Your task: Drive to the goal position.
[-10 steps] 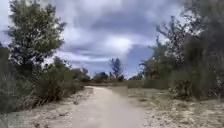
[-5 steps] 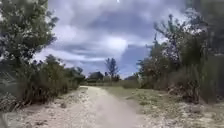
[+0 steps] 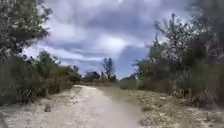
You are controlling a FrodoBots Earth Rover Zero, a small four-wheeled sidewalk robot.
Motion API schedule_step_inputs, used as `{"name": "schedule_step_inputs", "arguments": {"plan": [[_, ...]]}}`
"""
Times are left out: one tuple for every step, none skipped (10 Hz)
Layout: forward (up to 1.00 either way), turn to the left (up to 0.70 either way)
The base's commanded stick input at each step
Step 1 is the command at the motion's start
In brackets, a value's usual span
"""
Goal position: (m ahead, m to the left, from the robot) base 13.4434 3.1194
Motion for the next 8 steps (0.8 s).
{"name": "schedule_step_inputs", "arguments": {"plan": [[0.85, 0.34], [0.85, 0.34], [0.85, 0.34], [0.85, 0.34], [0.85, 0.13], [0.85, 0.00], [0.85, 0.11], [0.85, 0.29]]}}
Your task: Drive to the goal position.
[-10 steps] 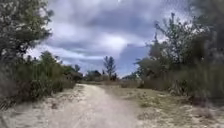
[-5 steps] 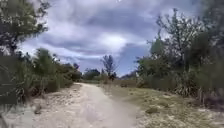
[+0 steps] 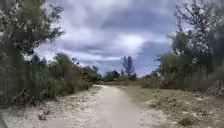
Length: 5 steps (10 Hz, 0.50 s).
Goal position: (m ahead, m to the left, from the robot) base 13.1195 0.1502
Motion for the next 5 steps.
{"name": "schedule_step_inputs", "arguments": {"plan": [[0.85, 0.28], [0.85, 0.00], [0.85, 0.00], [0.85, 0.00], [0.85, 0.00]]}}
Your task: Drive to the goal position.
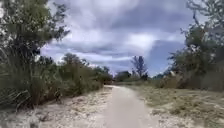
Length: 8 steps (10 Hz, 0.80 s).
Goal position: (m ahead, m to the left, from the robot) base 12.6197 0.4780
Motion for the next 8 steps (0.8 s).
{"name": "schedule_step_inputs", "arguments": {"plan": [[0.85, 0.00], [0.85, 0.00], [0.85, 0.00], [0.85, 0.00], [0.85, 0.00], [0.85, 0.00], [0.85, 0.00], [0.85, 0.00]]}}
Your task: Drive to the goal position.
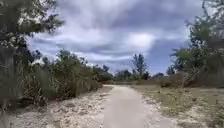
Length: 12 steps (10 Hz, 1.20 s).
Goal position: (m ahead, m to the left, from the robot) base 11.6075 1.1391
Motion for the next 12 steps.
{"name": "schedule_step_inputs", "arguments": {"plan": [[0.85, 0.00], [0.85, 0.00], [0.85, 0.00], [0.85, 0.00], [0.85, 0.00], [0.85, 0.00], [0.85, 0.00], [0.85, 0.00], [0.85, 0.00], [0.85, 0.00], [0.85, 0.00], [0.85, 0.00]]}}
